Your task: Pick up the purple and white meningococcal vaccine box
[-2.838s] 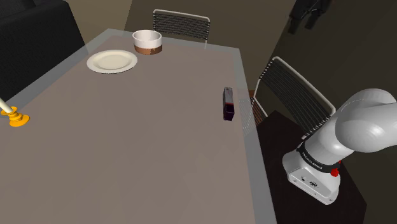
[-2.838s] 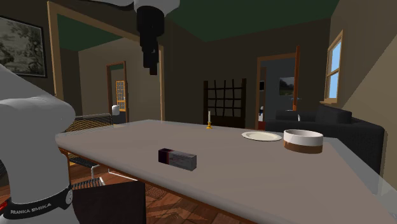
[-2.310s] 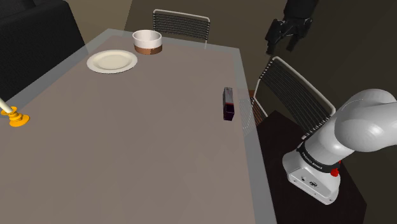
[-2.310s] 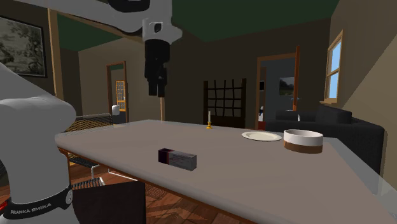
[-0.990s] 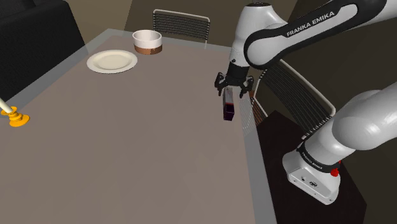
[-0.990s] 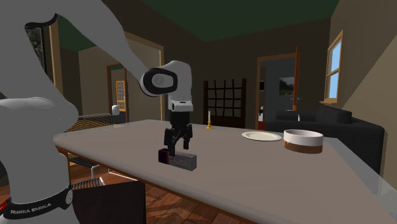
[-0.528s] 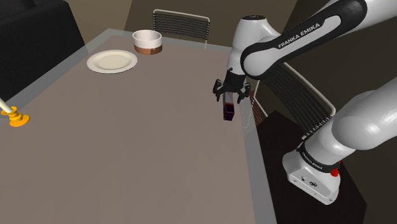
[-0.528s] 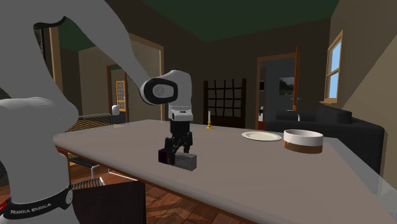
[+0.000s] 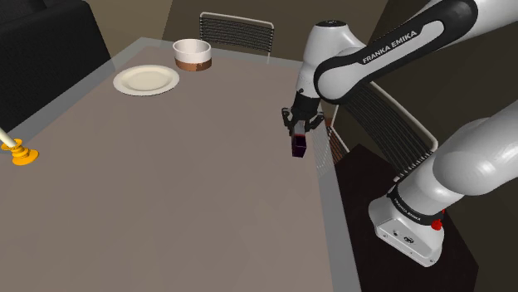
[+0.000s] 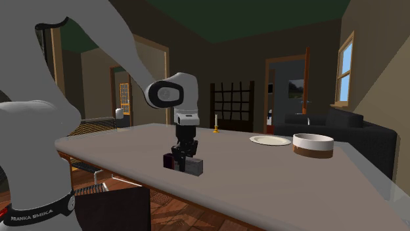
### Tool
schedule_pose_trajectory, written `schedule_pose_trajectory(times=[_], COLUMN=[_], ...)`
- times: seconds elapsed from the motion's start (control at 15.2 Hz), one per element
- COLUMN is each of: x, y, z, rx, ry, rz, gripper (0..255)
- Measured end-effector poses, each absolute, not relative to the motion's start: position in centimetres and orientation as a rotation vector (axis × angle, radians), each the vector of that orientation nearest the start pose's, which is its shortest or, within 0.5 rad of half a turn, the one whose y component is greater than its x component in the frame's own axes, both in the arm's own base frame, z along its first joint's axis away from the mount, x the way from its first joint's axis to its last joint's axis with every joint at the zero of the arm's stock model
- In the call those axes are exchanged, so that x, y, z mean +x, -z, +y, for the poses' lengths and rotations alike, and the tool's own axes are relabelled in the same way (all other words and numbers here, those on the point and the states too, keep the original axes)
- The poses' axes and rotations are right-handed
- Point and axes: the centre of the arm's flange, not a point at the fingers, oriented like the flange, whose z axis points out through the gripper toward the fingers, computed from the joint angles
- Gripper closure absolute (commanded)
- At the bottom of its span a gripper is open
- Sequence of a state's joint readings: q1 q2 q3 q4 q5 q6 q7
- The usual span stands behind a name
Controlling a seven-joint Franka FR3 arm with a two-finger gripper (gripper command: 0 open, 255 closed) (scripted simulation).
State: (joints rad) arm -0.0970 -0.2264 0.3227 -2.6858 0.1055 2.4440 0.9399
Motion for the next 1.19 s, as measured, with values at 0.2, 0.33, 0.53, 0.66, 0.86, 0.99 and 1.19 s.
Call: schedule_pose_trajectory(times=[0.2,0.33,0.53,0.66,0.86,0.99,1.19], x=[39.3,39.2,39.2,39.2,39.3,39.2,39.2], y=[-30.2,-31.0,-32.6,-33.7,-35.3,-36.3,-37.6], z=[8.5,8.5,8.4,8.5,8.5,8.5,8.5], rx=[-2.906,-2.907,-2.907,-2.907,-2.907,-2.907,-2.907], ry=[-0.028,-0.028,-0.028,-0.028,-0.028,-0.028,-0.028], rz=[1.236,1.236,1.236,1.236,1.236,1.236,1.236], gripper=[255,255,255,255,255,255,255])
